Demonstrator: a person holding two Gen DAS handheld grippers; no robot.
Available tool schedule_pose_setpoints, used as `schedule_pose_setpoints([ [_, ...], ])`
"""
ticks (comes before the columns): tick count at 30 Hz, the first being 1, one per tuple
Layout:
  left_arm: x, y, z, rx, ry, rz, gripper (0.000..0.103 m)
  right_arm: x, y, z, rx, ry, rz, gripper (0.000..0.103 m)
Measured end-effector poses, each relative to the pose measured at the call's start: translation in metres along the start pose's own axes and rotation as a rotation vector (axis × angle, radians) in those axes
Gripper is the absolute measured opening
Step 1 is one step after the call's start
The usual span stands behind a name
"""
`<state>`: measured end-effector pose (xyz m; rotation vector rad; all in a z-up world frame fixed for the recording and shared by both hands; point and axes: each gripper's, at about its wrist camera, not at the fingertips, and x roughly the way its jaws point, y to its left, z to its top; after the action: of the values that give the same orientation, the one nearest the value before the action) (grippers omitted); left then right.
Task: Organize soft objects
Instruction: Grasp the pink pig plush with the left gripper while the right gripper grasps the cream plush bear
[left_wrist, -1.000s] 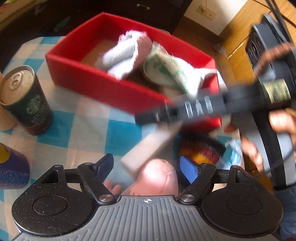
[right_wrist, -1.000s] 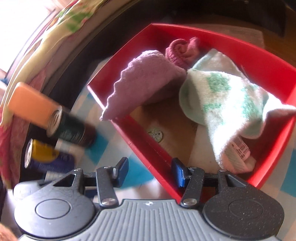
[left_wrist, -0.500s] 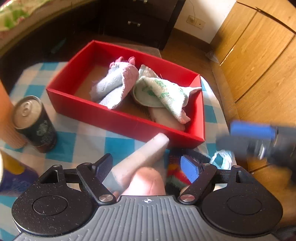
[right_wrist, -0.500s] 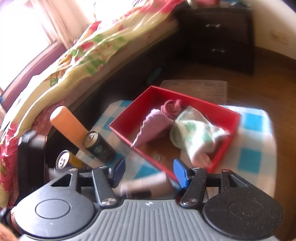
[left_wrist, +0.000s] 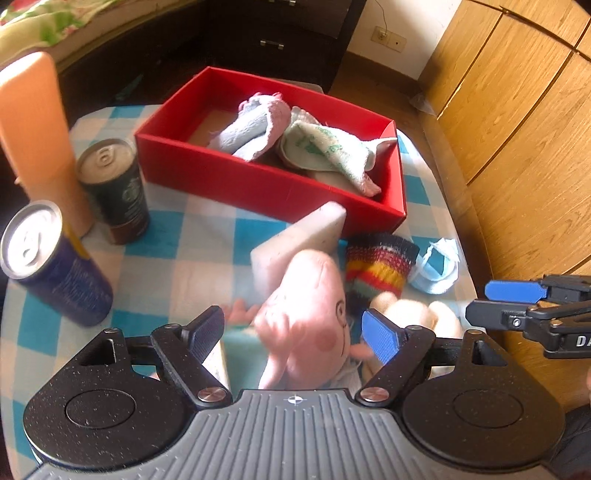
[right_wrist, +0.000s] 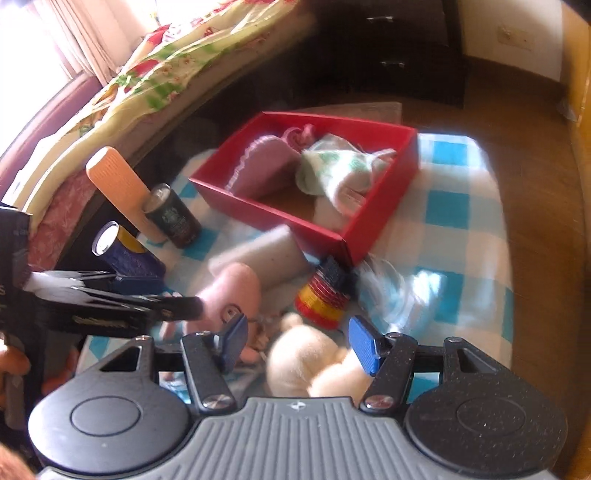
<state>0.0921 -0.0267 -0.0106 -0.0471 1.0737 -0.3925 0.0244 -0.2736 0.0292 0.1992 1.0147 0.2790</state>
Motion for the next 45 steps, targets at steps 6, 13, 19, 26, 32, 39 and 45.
schedule_pose_setpoints([
  [6, -0.001, 0.002, -0.018, 0.022, 0.014, 0.026, 0.083, 0.017, -0.004, -0.021, -0.012, 0.074, -0.043, 0.039],
  [13, -0.002, 0.006, -0.017, 0.043, 0.006, 0.062, 0.083, 0.026, 0.008, -0.027, -0.108, 0.079, -0.083, 0.045],
  [19, 0.004, 0.007, -0.011, 0.063, 0.021, 0.019, 0.084, 0.035, 0.014, -0.022, -0.131, 0.096, -0.062, 0.049],
  [26, 0.012, 0.001, -0.007, 0.097, 0.039, 0.0, 0.088, 0.047, 0.02, -0.017, -0.162, 0.119, -0.076, 0.05],
  [32, 0.026, -0.01, -0.003, 0.185, 0.063, 0.023, 0.094, 0.053, 0.022, -0.018, -0.198, 0.132, -0.083, 0.055],
  [39, 0.056, -0.013, -0.003, 0.243, 0.143, 0.017, 0.097, 0.061, 0.024, -0.022, -0.241, 0.143, -0.091, 0.062],
  [45, 0.078, -0.017, -0.011, 0.295, 0.197, 0.042, 0.098, 0.075, 0.022, -0.021, -0.265, 0.162, -0.117, 0.065],
])
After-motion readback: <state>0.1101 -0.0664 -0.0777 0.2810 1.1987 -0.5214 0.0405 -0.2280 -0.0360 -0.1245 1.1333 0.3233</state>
